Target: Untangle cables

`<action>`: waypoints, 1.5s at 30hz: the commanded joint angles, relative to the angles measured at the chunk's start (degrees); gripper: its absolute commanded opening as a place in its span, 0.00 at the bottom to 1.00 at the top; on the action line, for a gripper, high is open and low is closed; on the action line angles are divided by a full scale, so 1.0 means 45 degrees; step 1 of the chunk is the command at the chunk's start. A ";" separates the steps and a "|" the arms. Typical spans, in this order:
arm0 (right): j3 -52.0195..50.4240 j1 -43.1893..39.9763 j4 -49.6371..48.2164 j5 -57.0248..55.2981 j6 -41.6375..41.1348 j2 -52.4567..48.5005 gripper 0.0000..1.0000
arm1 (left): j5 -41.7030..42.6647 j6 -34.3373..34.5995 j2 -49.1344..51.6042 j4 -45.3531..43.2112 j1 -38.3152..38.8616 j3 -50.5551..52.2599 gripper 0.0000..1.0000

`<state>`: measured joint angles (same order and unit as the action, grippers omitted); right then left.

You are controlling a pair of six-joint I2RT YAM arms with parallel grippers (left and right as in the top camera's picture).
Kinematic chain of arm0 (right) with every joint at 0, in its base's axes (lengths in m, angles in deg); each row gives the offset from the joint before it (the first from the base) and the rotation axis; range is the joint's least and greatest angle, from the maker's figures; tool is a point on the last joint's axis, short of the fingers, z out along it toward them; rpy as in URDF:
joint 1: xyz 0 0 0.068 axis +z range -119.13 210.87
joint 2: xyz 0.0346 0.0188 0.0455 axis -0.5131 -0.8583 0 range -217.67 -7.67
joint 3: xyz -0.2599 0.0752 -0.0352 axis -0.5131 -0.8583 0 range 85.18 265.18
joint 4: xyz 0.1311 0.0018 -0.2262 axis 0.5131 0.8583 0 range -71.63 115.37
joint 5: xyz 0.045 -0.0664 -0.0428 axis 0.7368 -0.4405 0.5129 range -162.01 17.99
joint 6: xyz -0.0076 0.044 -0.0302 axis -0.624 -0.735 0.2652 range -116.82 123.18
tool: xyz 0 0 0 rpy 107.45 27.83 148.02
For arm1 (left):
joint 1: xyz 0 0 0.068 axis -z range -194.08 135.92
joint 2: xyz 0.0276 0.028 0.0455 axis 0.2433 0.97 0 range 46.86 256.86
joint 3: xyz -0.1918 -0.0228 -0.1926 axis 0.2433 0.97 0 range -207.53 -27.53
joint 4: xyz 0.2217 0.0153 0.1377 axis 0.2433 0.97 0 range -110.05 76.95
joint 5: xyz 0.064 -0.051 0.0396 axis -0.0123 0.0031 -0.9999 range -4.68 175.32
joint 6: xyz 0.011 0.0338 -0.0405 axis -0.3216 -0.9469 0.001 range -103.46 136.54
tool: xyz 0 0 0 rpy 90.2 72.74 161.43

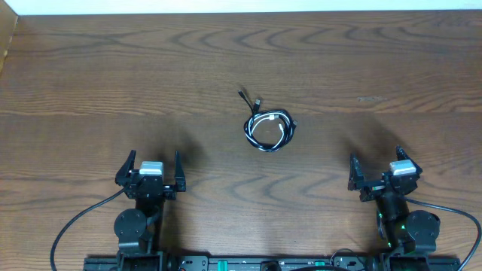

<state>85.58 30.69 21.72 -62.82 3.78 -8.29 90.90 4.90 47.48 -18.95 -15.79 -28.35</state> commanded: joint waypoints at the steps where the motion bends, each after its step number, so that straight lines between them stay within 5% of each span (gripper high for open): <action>1: -0.0019 0.0102 0.0049 0.0034 -0.0126 0.0063 0.99 | 0.0078 -0.0024 -0.0078 0.0563 0.0044 0.0131 0.98; 32: -0.0019 0.0112 0.0039 0.0189 -0.0651 0.0063 0.99 | -0.0257 -0.0403 -0.0078 0.0505 0.0029 0.0131 0.98; 45: -0.0019 0.0112 -0.0029 0.0189 -0.0593 0.0063 0.99 | 0.0947 0.1137 0.0345 -0.0301 0.0034 -0.0146 0.98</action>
<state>85.58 30.69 21.59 -62.60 2.05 -8.29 92.39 8.92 47.74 -20.13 -15.79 -28.42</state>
